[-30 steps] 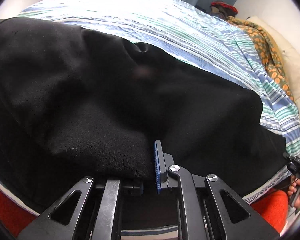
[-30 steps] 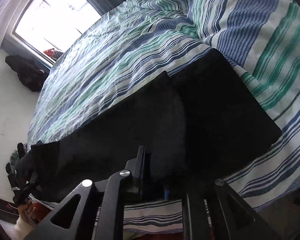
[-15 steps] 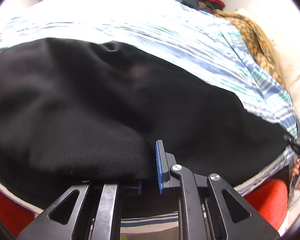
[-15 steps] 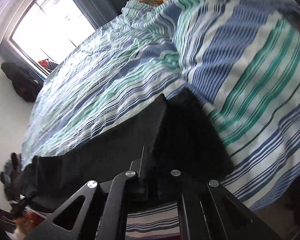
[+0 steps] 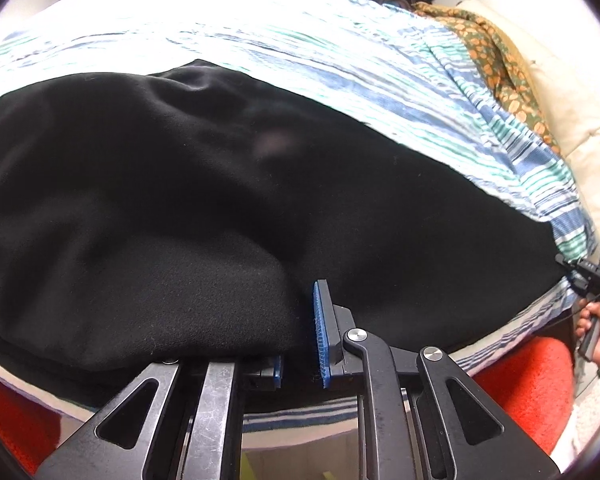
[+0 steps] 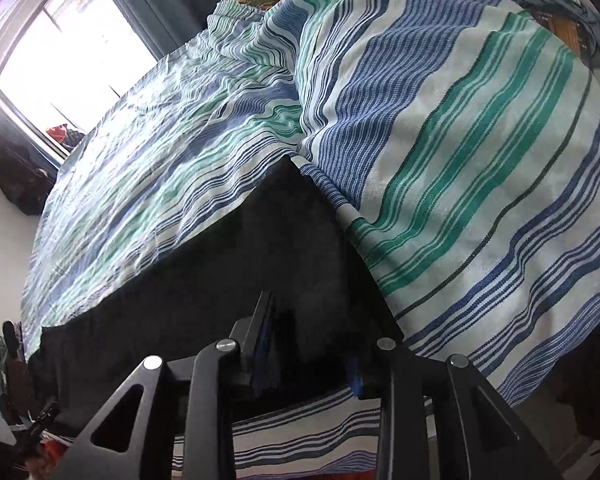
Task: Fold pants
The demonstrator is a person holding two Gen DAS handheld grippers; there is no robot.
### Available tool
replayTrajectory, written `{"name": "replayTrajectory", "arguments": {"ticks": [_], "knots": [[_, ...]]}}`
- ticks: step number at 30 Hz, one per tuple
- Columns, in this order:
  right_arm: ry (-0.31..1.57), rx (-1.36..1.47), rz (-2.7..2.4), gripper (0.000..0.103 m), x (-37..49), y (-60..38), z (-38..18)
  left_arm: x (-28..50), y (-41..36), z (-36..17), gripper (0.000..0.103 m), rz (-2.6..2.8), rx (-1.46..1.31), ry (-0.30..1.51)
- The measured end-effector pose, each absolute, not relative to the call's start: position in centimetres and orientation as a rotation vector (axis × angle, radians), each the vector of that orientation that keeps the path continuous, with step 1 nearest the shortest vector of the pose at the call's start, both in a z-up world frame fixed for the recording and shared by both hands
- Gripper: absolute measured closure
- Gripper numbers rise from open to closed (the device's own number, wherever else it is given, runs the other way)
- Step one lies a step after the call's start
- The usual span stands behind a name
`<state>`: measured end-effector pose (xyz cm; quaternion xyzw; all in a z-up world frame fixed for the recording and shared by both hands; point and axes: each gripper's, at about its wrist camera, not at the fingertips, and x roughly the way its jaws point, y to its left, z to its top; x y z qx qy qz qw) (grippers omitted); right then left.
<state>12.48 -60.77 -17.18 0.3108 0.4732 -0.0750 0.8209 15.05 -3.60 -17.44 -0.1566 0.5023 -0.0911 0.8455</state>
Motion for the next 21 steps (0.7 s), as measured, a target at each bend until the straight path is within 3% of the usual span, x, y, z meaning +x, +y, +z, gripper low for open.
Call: {"name": "replayTrajectory", "arguments": {"ticks": [2, 4, 5, 8, 16, 18, 20, 21], "knots": [[0.996, 0.696, -0.143, 0.071, 12.0, -61.1, -17.1, 14.2, -2.4, -17.6, 0.090, -0.204, -0.361, 1.047], [1.012, 0.650, -0.156, 0.090, 12.1, -60.8, -17.1, 14.2, -2.1, -17.5, 0.091, -0.204, -0.379, 1.035], [1.029, 0.626, -0.159, 0.093, 12.2, -60.6, -17.2, 14.3, -2.1, -17.6, 0.093, -0.201, -0.377, 1.036], [1.047, 0.581, -0.179, 0.093, 12.3, -60.1, -17.2, 14.2, -2.5, -17.7, 0.098, -0.194, -0.333, 1.049], [1.076, 0.475, -0.241, 0.094, 12.6, -59.1, -17.2, 13.3, -2.7, -17.6, 0.099, -0.178, -0.238, 1.101], [1.084, 0.457, -0.253, 0.094, 12.8, -58.9, -17.4, 13.5, -2.9, -18.0, 0.096, -0.171, -0.212, 1.119], [1.087, 0.433, -0.255, 0.091, 13.0, -58.5, -17.2, 13.5, -2.8, -17.6, 0.085, -0.161, -0.190, 1.137], [1.084, 0.432, -0.250, 0.081, 12.9, -58.5, -17.1, 13.3, -2.7, -17.2, 0.077, -0.161, -0.169, 1.162]]}}
